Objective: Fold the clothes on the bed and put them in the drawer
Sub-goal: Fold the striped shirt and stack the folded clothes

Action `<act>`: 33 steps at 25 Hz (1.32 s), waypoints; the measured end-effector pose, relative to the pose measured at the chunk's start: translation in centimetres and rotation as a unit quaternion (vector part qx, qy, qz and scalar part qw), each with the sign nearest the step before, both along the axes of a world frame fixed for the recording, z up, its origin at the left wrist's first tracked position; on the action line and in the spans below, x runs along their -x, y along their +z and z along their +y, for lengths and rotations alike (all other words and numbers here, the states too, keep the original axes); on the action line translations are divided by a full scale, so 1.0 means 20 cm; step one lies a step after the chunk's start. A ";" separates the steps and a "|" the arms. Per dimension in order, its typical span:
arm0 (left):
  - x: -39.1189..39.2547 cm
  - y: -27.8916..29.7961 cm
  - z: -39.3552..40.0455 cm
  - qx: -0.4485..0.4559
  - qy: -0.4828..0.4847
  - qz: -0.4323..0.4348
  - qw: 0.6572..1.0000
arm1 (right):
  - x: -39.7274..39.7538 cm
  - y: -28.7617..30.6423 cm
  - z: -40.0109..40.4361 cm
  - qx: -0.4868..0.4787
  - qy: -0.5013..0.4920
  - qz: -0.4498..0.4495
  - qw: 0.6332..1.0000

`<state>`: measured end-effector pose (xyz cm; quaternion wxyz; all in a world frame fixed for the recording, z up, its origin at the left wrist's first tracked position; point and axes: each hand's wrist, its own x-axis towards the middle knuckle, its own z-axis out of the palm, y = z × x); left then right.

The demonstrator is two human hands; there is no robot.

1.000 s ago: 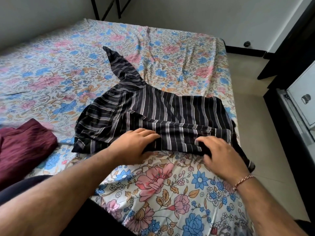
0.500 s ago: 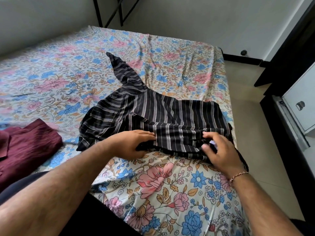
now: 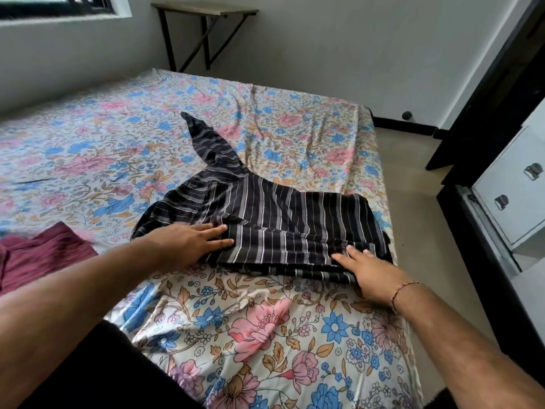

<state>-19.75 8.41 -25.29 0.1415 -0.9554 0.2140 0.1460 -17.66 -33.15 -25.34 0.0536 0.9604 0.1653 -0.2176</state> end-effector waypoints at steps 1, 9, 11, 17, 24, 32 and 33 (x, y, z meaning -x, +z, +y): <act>0.03 0.05 -0.02 0.003 -0.006 0.010 1.000 | 0.01 0.04 -0.01 0.008 0.007 0.000 1.000; 0.04 0.21 -0.08 0.125 0.023 0.134 0.983 | -0.20 0.22 -0.16 -0.204 -0.064 0.035 0.976; -0.15 0.22 -0.08 0.190 0.039 0.043 0.980 | -0.40 0.15 -0.14 -0.352 -0.198 -0.137 0.904; -0.72 0.10 -0.26 0.145 0.067 -0.085 0.984 | -0.85 -0.16 -0.24 -0.387 -0.382 -0.132 0.829; -1.17 -0.06 -0.30 0.045 0.049 0.003 0.998 | -0.96 -0.13 -0.30 -0.456 -0.210 -0.049 0.863; -1.25 -0.07 -0.27 0.047 0.015 -0.133 0.990 | -0.93 -0.07 -0.52 -0.211 -0.288 -0.096 0.929; -1.26 -0.05 -0.26 0.059 0.011 -0.139 0.988 | -0.93 -0.07 -0.51 -0.230 -0.300 -0.133 0.916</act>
